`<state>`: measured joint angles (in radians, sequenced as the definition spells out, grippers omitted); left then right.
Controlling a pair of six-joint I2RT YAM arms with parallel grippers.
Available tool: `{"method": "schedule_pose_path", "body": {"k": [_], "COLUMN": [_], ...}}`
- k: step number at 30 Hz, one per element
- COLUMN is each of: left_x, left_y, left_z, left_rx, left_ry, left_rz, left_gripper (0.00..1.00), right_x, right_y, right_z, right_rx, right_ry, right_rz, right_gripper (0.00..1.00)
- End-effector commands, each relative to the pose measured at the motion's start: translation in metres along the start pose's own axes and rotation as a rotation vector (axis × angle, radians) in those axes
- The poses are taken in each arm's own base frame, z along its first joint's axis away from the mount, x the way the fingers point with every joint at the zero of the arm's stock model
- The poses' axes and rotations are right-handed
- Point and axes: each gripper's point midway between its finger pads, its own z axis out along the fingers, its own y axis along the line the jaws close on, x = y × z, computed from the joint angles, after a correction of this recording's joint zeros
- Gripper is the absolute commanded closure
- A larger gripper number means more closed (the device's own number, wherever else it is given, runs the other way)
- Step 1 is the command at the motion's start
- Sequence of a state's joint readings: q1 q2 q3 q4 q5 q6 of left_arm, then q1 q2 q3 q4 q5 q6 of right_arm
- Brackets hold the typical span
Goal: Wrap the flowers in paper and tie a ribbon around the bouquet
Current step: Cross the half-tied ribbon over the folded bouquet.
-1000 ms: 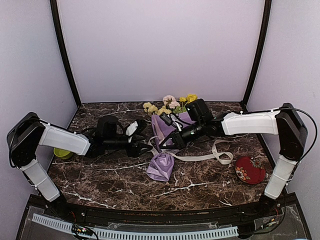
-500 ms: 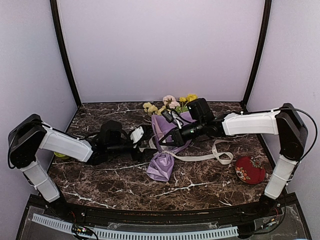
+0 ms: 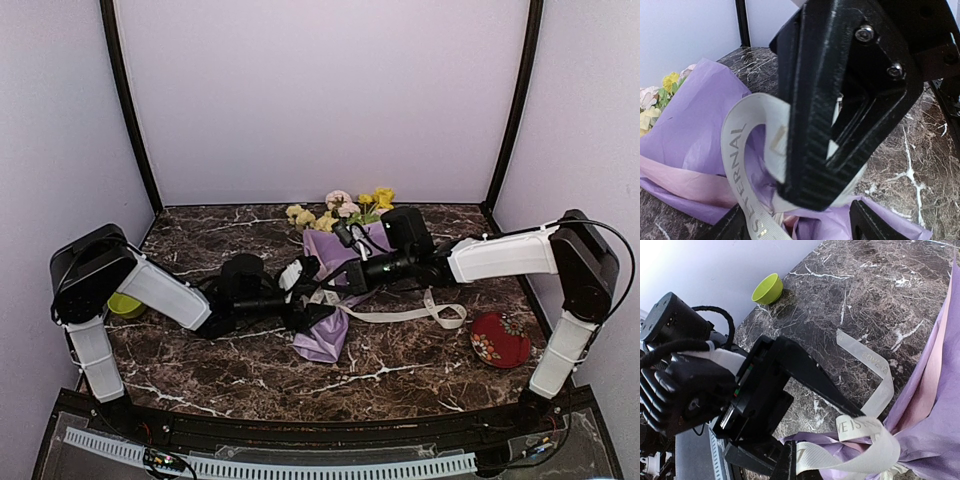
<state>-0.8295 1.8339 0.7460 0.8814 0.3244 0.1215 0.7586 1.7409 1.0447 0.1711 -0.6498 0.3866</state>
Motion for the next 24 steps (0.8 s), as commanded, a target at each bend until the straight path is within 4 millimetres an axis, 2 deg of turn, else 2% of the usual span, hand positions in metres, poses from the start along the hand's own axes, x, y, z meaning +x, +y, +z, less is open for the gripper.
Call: {"method": "schedule_pose_path", "body": {"k": [1, 8, 15, 17, 20, 22, 24], "left_x": [-0.023, -0.027, -0.02, -0.02, -0.02, -0.018, -0.017], "left_y": [-0.005, -0.007, -0.006, -0.004, 0.001, 0.002, 0.001], "left_z": [0.007, 0.011, 0.011, 0.011, 0.01, 0.008, 0.008], "left_rx": [0.044, 0.064, 0.052, 0.039, 0.009, 0.0, 0.0], "left_ry": [-0.071, -0.093, -0.087, -0.094, -0.104, -0.104, -0.102], "left_rz": [-0.002, -0.017, -0.032, -0.037, -0.042, -0.044, -0.041], "left_gripper": [0.31, 0.55, 0.99, 1.0, 1.0, 1.0, 1.0], "right_x": [-0.029, -0.03, -0.033, -0.032, -0.033, -0.039, -0.045], "right_y": [0.011, 0.009, 0.005, 0.002, -0.007, -0.023, -0.048], "right_z": [-0.008, -0.007, -0.009, -0.01, -0.022, -0.047, -0.087], "right_rx": [-0.014, -0.004, 0.033, 0.061, 0.169, 0.302, 0.486], "right_ry": [-0.101, -0.1, -0.099, -0.08, -0.06, -0.082, -0.138], "right_rz": [-0.031, -0.027, -0.03, -0.035, -0.053, -0.047, -0.002], "right_gripper": [1.0, 1.0, 0.99, 0.9, 0.65, 0.52, 0.43]}}
